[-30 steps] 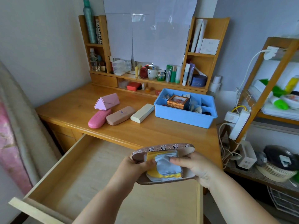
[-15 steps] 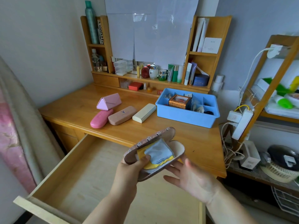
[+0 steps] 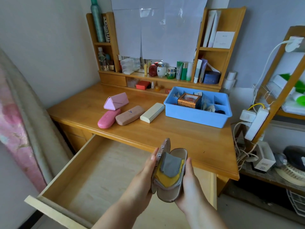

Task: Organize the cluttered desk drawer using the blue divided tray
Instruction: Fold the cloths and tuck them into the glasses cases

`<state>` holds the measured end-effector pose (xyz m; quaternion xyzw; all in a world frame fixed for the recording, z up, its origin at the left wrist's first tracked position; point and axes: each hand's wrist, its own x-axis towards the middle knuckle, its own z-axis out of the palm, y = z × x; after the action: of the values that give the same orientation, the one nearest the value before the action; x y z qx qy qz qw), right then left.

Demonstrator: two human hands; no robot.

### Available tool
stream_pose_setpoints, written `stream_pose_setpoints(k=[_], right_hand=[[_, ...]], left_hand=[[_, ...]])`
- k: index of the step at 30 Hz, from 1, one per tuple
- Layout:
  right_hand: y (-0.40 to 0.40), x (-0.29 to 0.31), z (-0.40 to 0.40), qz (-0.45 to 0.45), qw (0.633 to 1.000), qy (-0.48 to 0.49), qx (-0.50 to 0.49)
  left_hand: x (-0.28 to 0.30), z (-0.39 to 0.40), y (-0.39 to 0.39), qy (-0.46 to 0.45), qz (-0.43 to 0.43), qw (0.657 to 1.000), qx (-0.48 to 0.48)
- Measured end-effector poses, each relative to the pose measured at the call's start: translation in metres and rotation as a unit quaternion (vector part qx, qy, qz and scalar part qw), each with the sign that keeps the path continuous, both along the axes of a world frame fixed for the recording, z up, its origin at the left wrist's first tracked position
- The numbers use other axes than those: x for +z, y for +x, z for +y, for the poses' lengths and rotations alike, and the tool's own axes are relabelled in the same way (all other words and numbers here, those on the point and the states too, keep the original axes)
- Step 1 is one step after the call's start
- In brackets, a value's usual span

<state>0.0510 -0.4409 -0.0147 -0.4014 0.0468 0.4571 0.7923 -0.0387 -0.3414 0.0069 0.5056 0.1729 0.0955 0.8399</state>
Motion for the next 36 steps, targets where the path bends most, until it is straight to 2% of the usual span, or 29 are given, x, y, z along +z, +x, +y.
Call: stream_pose_setpoints(k=[2,4,6,9,14,16,21,23,26,28,31,33,36], right_hand=[[-0.001,-0.002,-0.003,-0.004,1.0,-0.01,-0.005],[-0.002,-0.004,-0.007,-0.018,1.0,-0.01,-0.014],[-0.002,-0.005,-0.01,-0.031,0.999,-0.01,-0.021],[-0.008,0.001,-0.01,-0.058,0.998,-0.034,0.002],[-0.022,0.006,-0.005,-0.097,0.995,-0.017,-0.029],[-0.023,0.006,-0.004,-0.1,0.994,-0.018,-0.032],[-0.016,0.005,-0.006,-0.027,0.999,0.01,0.036],[-0.009,0.004,-0.008,-0.067,0.996,0.01,0.066],[0.004,0.004,-0.011,-0.196,0.968,-0.082,0.134],[0.007,0.002,-0.005,-0.223,0.951,-0.127,0.17],[-0.001,-0.004,0.015,-0.267,0.927,-0.189,0.182],[-0.01,-0.011,0.029,-0.272,0.925,-0.201,0.172],[-0.018,-0.02,0.046,-0.27,0.927,-0.198,0.17]], left_hand=[[-0.002,0.0,0.001,-0.064,-0.015,0.997,-0.027],[-0.002,-0.002,-0.001,-0.065,-0.01,0.997,-0.05],[-0.004,-0.009,-0.002,0.007,-0.002,1.0,-0.018],[-0.007,-0.031,-0.002,0.137,0.014,0.987,0.082],[-0.009,-0.054,-0.002,0.236,-0.013,0.963,0.128],[-0.01,-0.054,-0.002,0.258,-0.011,0.956,0.137],[-0.015,-0.036,-0.007,0.343,-0.005,0.933,0.108],[-0.016,-0.021,-0.015,0.366,0.005,0.928,0.072],[-0.021,0.008,-0.031,0.443,0.02,0.893,0.076],[-0.025,0.025,-0.042,0.502,0.047,0.86,0.08],[-0.03,0.037,-0.054,0.606,0.052,0.793,0.048],[-0.037,0.046,-0.063,0.631,0.06,0.772,0.05],[-0.05,0.065,-0.081,0.628,0.112,0.766,0.08]])
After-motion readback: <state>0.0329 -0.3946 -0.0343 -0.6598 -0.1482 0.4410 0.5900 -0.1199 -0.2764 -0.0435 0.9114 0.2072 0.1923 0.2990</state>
